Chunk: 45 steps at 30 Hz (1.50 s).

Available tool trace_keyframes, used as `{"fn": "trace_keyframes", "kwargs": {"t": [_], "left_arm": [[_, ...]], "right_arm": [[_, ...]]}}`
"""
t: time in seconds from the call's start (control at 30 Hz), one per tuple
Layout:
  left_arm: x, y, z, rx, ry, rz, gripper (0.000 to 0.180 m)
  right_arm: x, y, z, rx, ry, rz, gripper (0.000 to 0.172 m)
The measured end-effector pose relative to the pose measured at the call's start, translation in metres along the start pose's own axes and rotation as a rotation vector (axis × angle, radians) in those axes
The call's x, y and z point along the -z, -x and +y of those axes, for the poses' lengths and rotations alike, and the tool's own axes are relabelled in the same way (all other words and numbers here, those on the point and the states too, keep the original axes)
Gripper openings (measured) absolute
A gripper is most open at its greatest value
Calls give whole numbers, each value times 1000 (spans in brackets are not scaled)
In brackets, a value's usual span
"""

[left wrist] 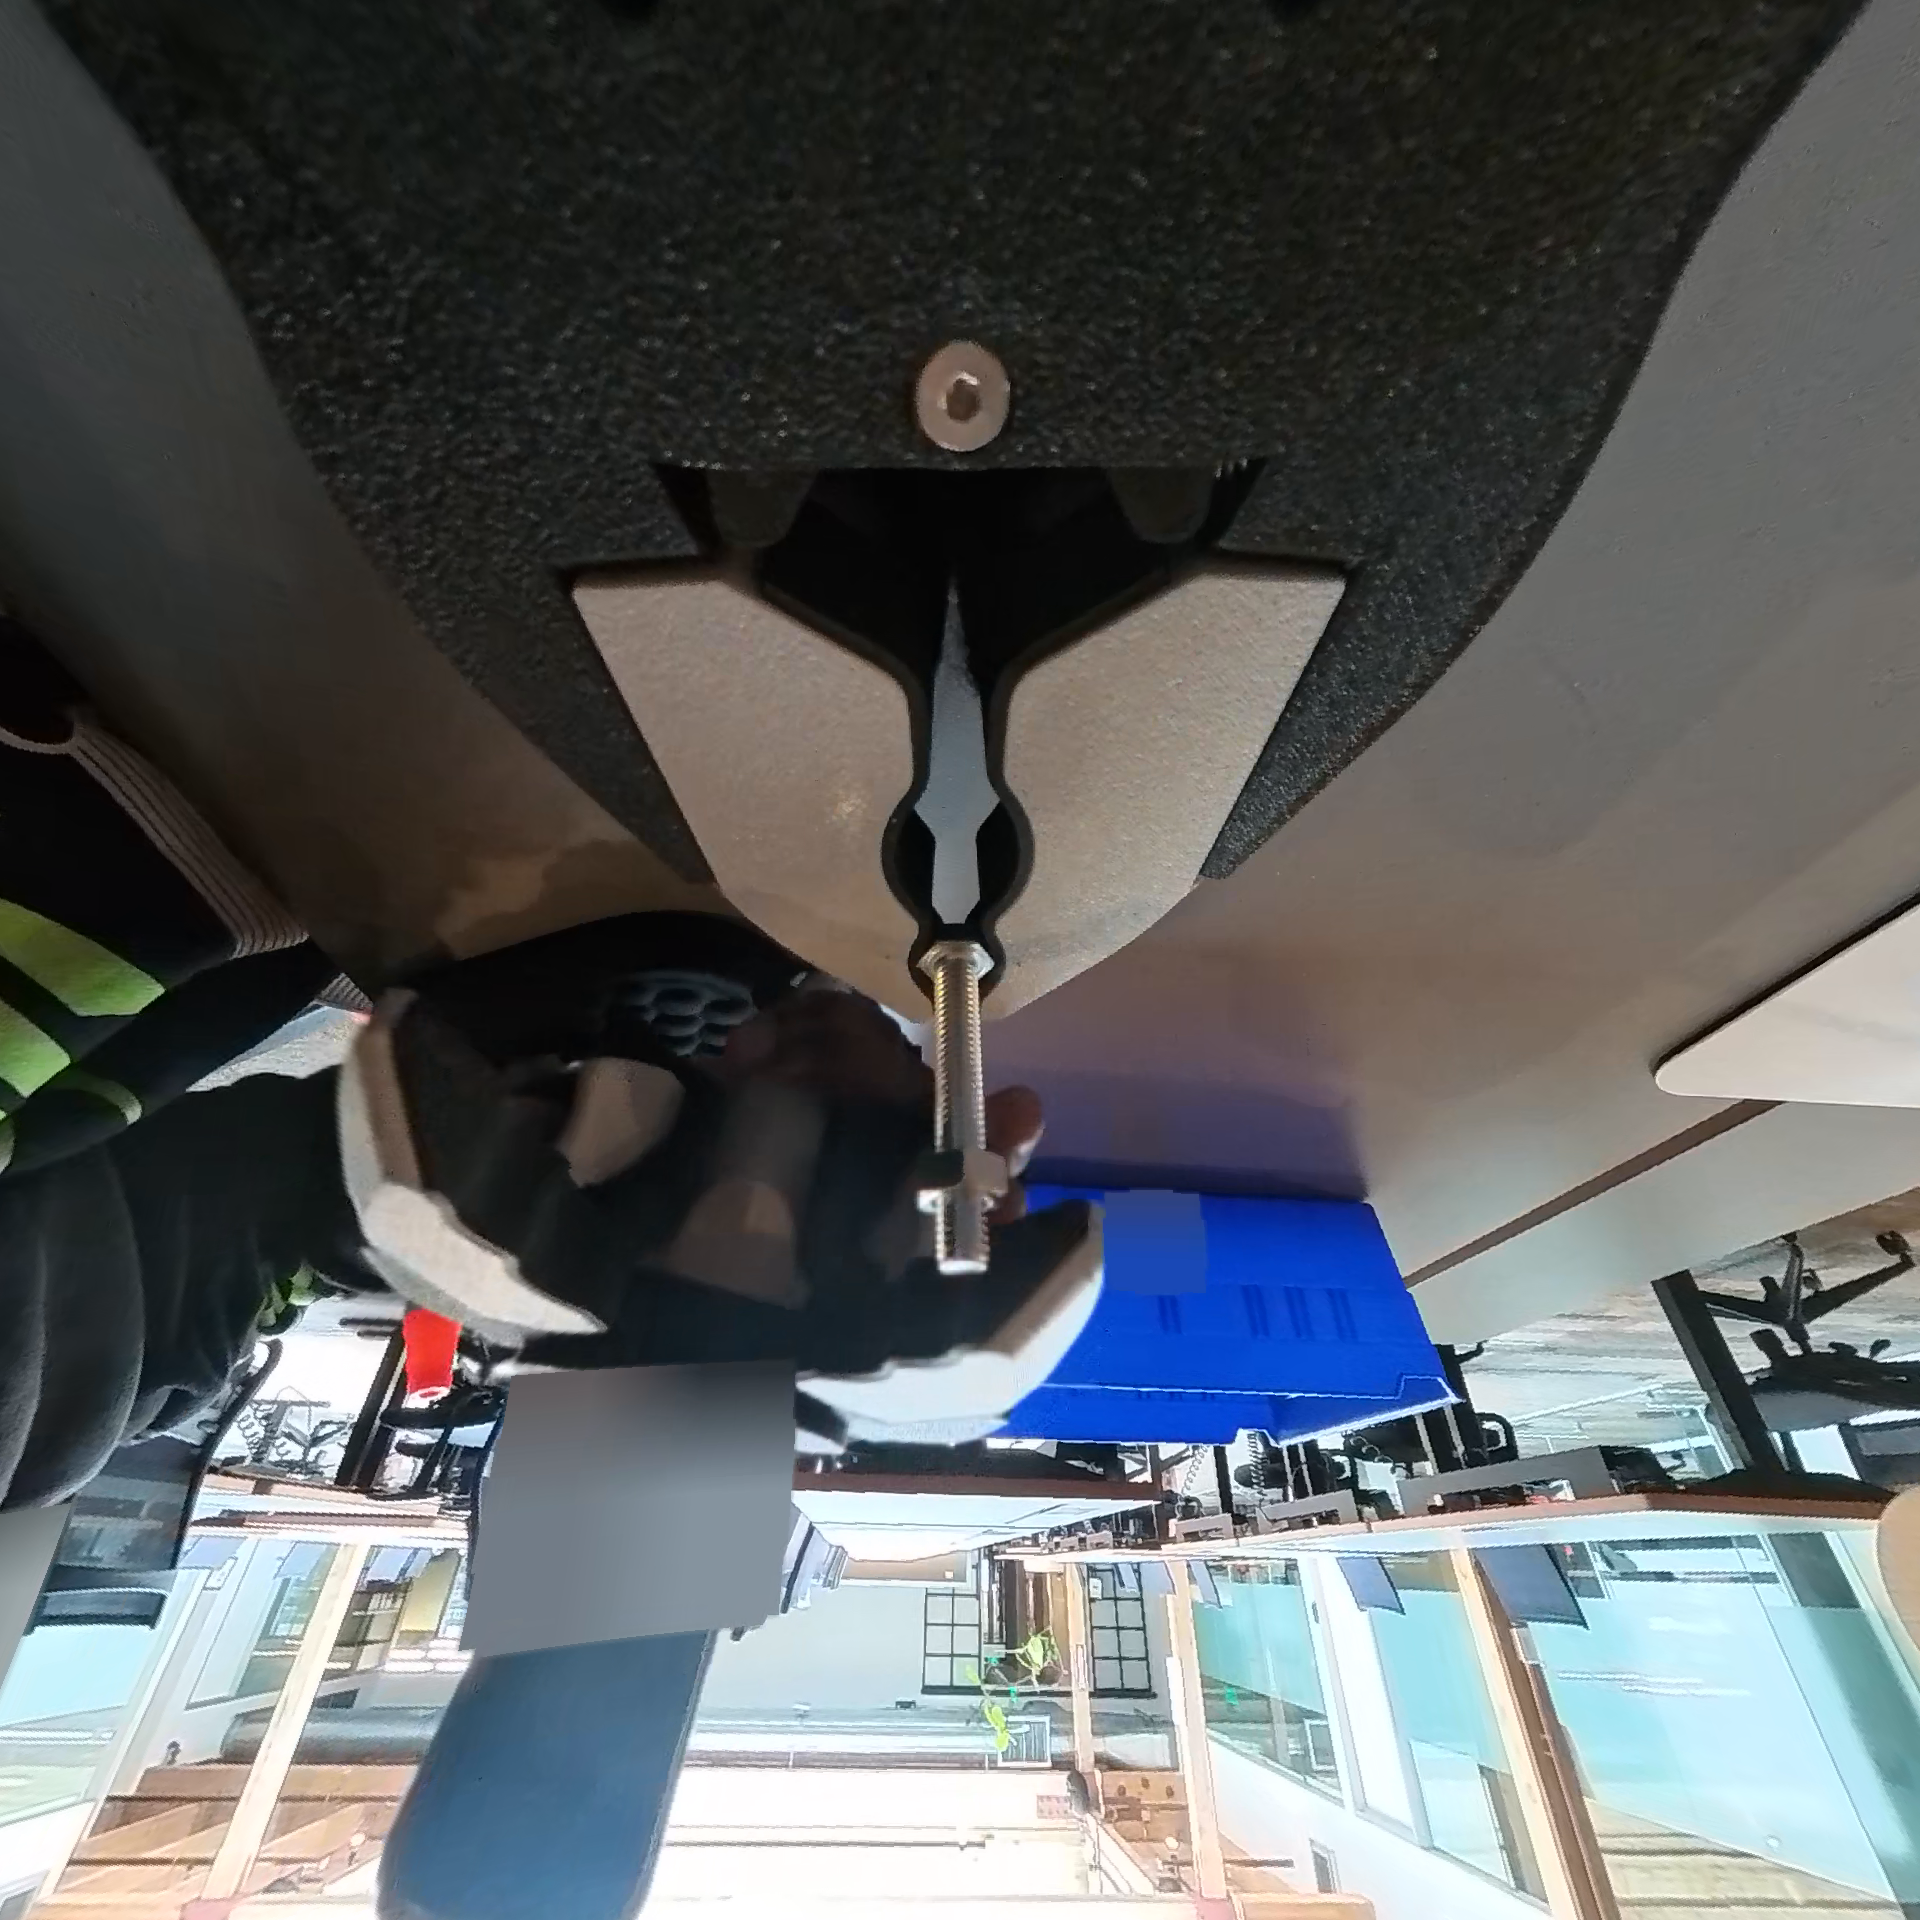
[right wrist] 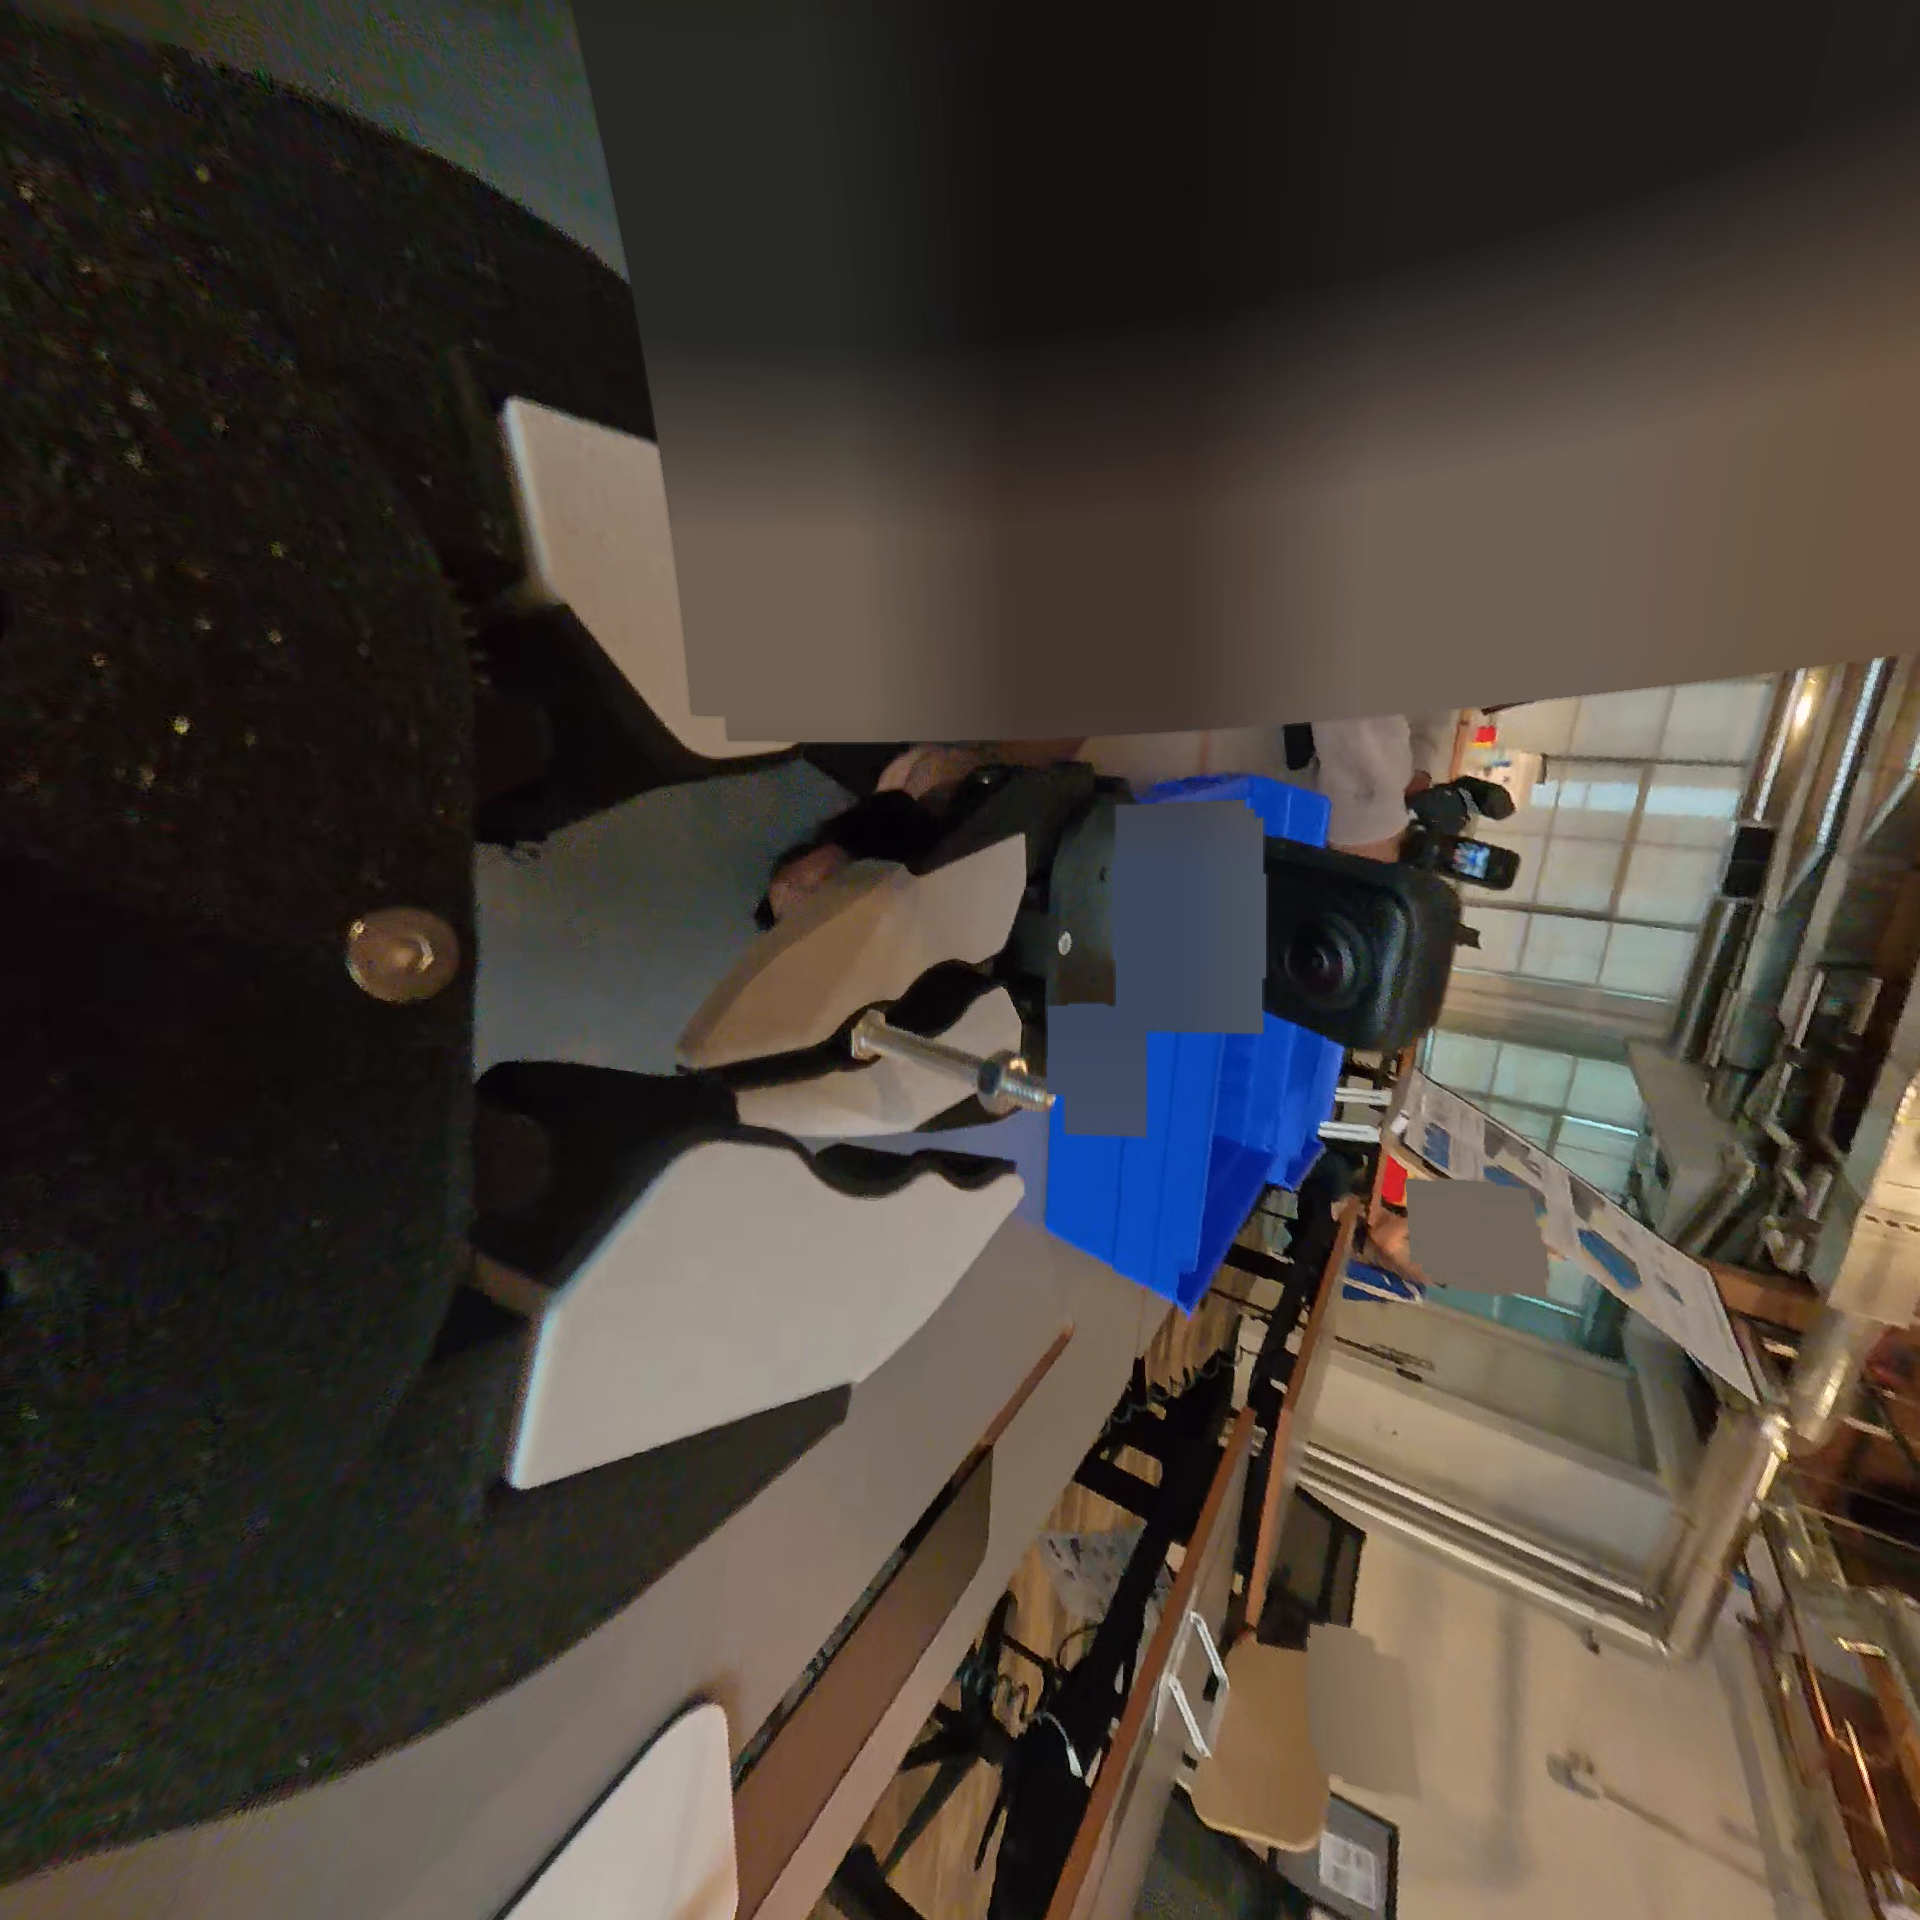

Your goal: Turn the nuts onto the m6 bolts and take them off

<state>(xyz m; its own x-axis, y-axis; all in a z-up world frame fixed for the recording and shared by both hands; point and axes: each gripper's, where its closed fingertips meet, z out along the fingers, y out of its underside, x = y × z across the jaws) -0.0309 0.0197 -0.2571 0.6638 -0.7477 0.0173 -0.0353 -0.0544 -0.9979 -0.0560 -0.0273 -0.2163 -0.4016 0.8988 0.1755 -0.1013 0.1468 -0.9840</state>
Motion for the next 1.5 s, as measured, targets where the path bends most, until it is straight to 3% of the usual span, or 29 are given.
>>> {"fn": "trace_keyframes", "kwargs": {"t": [0.13,0.4,0.73,0.9,1.13,1.33,1.5], "left_arm": [[0,0,0,2,-1,-1,3],[1,2,-1,10,-8,-9,3],[1,2,-1,10,-7,-8,2],[1,2,0,7,-6,-8,2],[0,1,0,3,-2,-5,3],[0,-1,1,-12,9,7,3],[-1,-2,2,-11,10,8,2]], "right_arm": [[-4,7,5,14,25,-30,76],[2,1,2,0,15,-1,57],[1,9,1,13,15,-40,48],[-2,24,3,52,33,-107,49],[8,-10,-11,-2,-62,63,57],[0,1,0,-13,-3,2,72],[-1,5,1,11,9,-17,68]]}}
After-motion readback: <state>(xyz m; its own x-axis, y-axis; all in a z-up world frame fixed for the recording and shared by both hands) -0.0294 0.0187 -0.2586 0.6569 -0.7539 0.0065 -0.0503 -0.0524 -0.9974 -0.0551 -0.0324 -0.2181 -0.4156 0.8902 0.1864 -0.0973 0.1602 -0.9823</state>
